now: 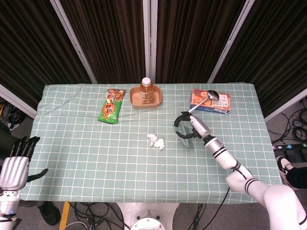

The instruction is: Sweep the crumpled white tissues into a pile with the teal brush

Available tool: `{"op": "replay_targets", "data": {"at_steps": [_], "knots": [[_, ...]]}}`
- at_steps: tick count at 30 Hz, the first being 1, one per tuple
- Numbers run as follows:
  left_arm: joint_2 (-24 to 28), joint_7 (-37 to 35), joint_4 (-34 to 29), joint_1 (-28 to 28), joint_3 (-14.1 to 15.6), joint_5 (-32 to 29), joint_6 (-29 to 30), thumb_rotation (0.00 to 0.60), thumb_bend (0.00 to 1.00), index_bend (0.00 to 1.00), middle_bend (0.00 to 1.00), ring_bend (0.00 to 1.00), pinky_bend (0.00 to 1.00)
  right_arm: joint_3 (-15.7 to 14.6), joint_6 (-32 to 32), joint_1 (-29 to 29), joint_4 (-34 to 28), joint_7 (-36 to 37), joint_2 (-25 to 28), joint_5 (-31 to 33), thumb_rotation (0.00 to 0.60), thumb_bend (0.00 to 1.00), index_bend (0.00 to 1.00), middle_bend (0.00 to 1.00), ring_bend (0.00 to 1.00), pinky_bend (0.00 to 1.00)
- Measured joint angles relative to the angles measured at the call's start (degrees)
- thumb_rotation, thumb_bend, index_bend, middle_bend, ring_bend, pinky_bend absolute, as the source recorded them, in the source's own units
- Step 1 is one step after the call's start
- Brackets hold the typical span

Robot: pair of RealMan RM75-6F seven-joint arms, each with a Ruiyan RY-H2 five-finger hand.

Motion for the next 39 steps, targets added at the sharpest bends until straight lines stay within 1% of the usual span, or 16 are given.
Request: {"op": "replay_targets", "data": {"at_steps": [3, 11, 16, 21, 25, 28, 31, 34, 35, 39], "knots": [[-0.2, -0.1, 0.2, 0.0, 0.0, 0.1, 0.1, 0.6, 0.01, 0.07, 0.09, 0.0, 0.02, 0.2, 0.5, 1.6, 0.2, 0.3, -1.9, -0.1, 0.6, 0.39, 0.65, 0.61, 0.3, 0.11], [-0.4, -0.7, 0.7, 0.1, 0.1, -0.2, -0.1, 0.6, 0.01, 0.07, 0.09, 0.0, 0.02, 1.9, -0.8, 6.0, 2.0, -0.5, -7.0, 1.0, 0.6, 0.39, 0.65, 0.61, 0.3, 0.11], [-0.7, -1.4, 1.4, 0.2, 0.1, -0.1, 0.1, 0.6, 0.01, 0.07, 0.09, 0.0, 0.02, 2.3, -0.9, 7.7, 2.7, -0.2, -9.1, 1.5, 0.6, 0.39, 0.65, 0.61, 0.3, 0.11], [-1.2, -1.9, 2.1, 0.2, 0.2, 0.2, 0.2, 0.6, 0.01, 0.07, 0.09, 0.0, 0.02, 1.7, 1.8, 7.0, 1.8, 0.0, -8.3, 1.0, 0.6, 0.38, 0.65, 0.61, 0.3, 0.11], [-1.6, -2.8, 3.2, -0.1, 0.1, 0.5, 0.1, 0.6, 0.01, 0.07, 0.09, 0.0, 0.02, 1.3, 5.9, 4.8, -1.2, -1.6, -4.5, 0.7, 0.6, 0.39, 0.65, 0.61, 0.3, 0.11], [-1.9, -3.6, 4.1, -0.3, 0.0, 0.8, 0.1, 0.6, 0.01, 0.07, 0.09, 0.0, 0.02, 0.4, 7.9, 2.5, -4.4, -5.9, 0.2, 0.6, 0.6, 0.38, 0.65, 0.61, 0.3, 0.11], [-2.3, -4.2, 4.8, -0.5, 0.0, 1.1, 0.1, 0.6, 0.01, 0.07, 0.09, 0.0, 0.02, -0.9, 8.2, 0.2, -8.1, -12.9, 5.3, 0.9, 0.6, 0.38, 0.65, 0.58, 0.28, 0.11], [-2.6, -4.5, 5.2, -0.6, 0.0, 1.5, 0.2, 0.6, 0.01, 0.07, 0.09, 0.0, 0.02, -2.6, 6.9, -2.0, -12.1, -22.3, 9.5, 1.8, 0.6, 0.37, 0.61, 0.53, 0.24, 0.11], [-2.7, -4.5, 5.3, -0.7, 0.0, 1.6, 0.2, 0.6, 0.01, 0.07, 0.09, 0.0, 0.02, -3.3, 6.0, -2.9, -13.9, -26.5, 11.1, 2.4, 0.6, 0.37, 0.6, 0.52, 0.22, 0.1], [-2.9, -4.5, 5.5, -1.1, 0.0, 2.2, 0.1, 0.6, 0.01, 0.07, 0.09, 0.0, 0.02, -5.2, 1.9, -5.2, -18.7, -40.0, 15.0, 5.3, 0.6, 0.37, 0.53, 0.47, 0.18, 0.08]]}}
